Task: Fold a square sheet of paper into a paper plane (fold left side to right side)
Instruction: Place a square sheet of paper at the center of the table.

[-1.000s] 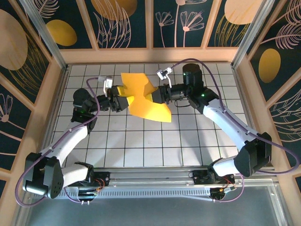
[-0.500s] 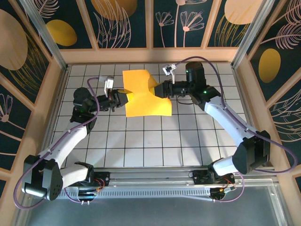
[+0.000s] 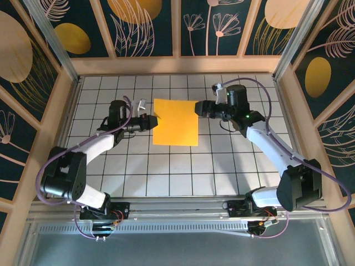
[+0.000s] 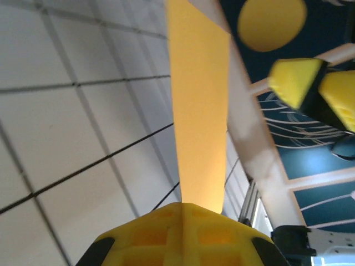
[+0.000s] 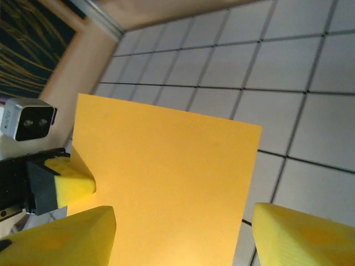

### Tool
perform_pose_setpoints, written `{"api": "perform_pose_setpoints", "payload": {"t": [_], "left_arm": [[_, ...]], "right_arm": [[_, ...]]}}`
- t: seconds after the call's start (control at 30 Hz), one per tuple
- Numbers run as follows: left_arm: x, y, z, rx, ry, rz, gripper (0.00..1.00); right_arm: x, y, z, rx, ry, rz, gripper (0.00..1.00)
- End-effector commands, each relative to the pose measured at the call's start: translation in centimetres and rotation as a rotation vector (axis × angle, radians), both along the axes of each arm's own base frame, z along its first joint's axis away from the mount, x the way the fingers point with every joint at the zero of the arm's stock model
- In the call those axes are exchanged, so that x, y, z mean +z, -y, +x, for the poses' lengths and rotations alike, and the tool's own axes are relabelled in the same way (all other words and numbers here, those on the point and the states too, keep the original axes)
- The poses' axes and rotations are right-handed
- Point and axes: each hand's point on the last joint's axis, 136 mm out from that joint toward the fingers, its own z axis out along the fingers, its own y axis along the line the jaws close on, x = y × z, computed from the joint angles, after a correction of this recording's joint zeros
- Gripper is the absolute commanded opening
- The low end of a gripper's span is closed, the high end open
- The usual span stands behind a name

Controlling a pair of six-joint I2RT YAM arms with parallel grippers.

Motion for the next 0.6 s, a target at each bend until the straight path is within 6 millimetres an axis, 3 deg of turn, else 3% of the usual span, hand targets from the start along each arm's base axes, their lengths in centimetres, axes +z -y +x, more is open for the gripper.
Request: {"api": "perform_pose_setpoints", "payload": {"t": [0.0, 0.1, 0.2, 0.43, 0.57], "left_arm": [[-4.8, -0.5, 0.1, 0.028, -0.150, 0.092, 0.00], [-8.5, -1.1, 0.0, 0.045, -0.234, 0.176, 0.00], [-10.7, -1.9, 0.0, 0.064, -0.273, 0.250, 0.00], [-11.3, -2.4, -0.1, 0.072, -0.280, 0.298, 0.00], [-11.6, -2.4, -0.2, 0.068, -0.287, 0.298, 0.00]], "right_arm": [[-3.6, 1.2, 0.7, -0.100, -0.086, -0.044, 0.60], [-6.3, 0.2, 0.4, -0.092, -0.160, -0.021, 0.51], [-8.7, -1.0, 0.2, -0.086, -0.215, -0.013, 0.43], [-14.7, -3.8, 0.1, -0.077, -0.365, -0.050, 0.16], [-17.3, -4.9, -0.2, -0.060, -0.427, -0.079, 0.06]]}}
